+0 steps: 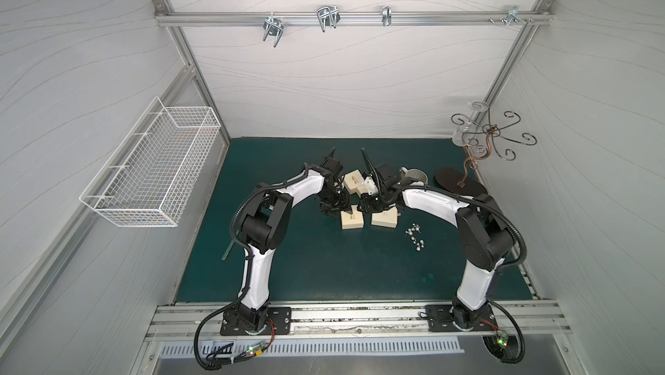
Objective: Take out the earrings from the drawer-style jewelry box
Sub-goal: Close the drawer of the jewelry box, then reset both arms
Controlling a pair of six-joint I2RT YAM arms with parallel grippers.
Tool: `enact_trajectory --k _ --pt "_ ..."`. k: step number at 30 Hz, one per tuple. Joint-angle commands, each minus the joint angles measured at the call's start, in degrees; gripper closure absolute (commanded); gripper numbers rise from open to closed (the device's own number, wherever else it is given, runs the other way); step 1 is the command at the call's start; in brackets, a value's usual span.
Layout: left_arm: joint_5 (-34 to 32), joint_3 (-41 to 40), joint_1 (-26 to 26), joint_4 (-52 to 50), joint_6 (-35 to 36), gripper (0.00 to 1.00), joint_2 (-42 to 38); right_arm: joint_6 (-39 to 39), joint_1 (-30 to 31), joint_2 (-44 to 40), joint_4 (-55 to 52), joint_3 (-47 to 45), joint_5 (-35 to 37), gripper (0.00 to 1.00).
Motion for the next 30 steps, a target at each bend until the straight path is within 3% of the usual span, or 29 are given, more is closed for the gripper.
enact_trajectory --k 1,7,14,17,20,24,26,28,30 --pt "-2.3 4.3 -0.5 1.9 -1.9 0.33 1.6 -0.8 -0.3 -0.8 -2.9 0.9 6.0 0.70" --pt "-2.2 -1.2 -0.3 10.0 -2.1 0.29 -5.1 2.7 -3.1 -11.0 1.1 -10.0 16.1 0.69" --pt "-12.3 -19.5 2.1 20.8 -2.0 0.25 -22.2 5.2 -12.1 -26.2 3.5 -22.9 25.9 0.66" --pt "-19.4 -23.0 6.2 20.5 -1.9 0.18 -26.1 2.8 -13.5 -30.9 7.2 -27.7 31.3 0.60" --pt "-25.0 -23.7 11.7 19.0 -2.6 0.01 -27.0 0.1 -13.6 -33.6 9.9 -30.5 37.5 0.54" --pt "-33.0 -26.1 18.5 20.4 -2.9 0.00 -28.8 -5.1 -13.6 -35.9 13.3 -33.0 46.2 0.51" --pt "-38.1 -27.8 21.0 21.7 -2.1 0.00 -29.6 -10.4 -13.6 -36.5 20.4 -36.6 50.6 0.50" --pt "-41.3 -28.5 21.9 22.9 3.3 0.00 -28.8 -15.9 -13.7 -36.3 30.3 -42.0 53.4 0.02" --pt "-46.0 -29.7 22.0 24.1 6.3 0.00 -27.7 -17.9 -14.0 -35.0 37.2 -45.4 53.1 0.01"
